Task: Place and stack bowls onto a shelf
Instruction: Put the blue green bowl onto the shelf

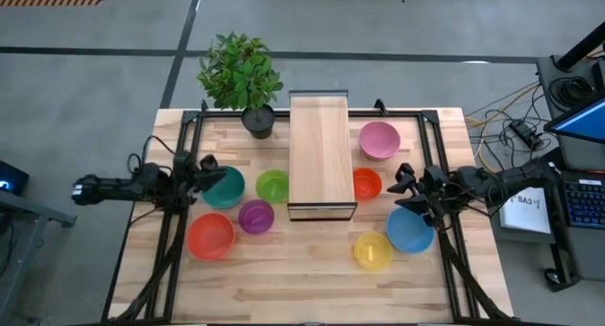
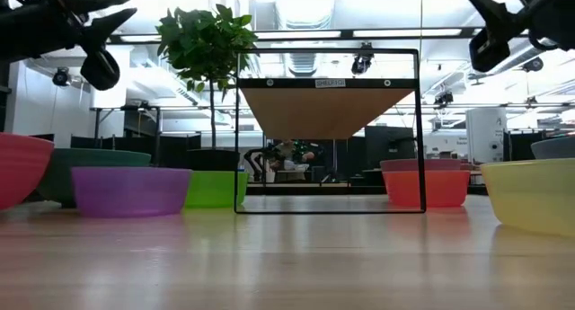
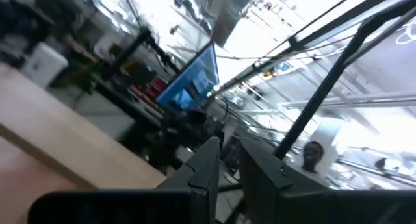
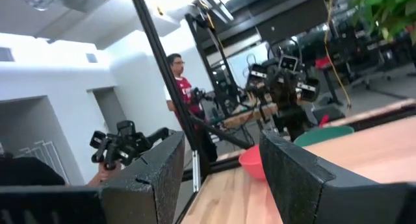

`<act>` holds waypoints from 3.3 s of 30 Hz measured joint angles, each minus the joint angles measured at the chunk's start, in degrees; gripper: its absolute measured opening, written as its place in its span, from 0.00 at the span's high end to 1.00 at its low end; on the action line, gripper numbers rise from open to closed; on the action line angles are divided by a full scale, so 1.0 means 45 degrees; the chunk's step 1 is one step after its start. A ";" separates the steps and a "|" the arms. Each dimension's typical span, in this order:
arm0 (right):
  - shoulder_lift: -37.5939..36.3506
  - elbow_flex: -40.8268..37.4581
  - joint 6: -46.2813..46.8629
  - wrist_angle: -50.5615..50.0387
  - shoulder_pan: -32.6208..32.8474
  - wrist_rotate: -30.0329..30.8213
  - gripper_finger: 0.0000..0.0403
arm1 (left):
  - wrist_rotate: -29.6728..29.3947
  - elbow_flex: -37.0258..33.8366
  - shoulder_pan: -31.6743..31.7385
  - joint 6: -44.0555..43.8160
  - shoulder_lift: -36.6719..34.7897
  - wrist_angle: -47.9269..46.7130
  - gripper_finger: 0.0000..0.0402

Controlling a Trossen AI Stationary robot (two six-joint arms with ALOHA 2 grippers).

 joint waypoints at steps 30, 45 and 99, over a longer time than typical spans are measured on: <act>0.6476 0.5220 0.1581 -0.3384 0.0943 -0.0667 0.54 | -0.0457 1.0795 -0.0669 -0.4664 1.2364 -1.8276 0.90; 0.6936 0.6078 0.0647 -0.2653 0.1291 -0.1276 0.54 | -0.0769 1.0996 -0.0982 -0.4830 1.5339 -1.8635 0.60; 0.6975 0.6131 -0.0755 -0.2600 0.1554 -0.1236 0.54 | -0.0794 1.4729 -0.1855 -0.3146 1.8525 -2.1555 1.00</act>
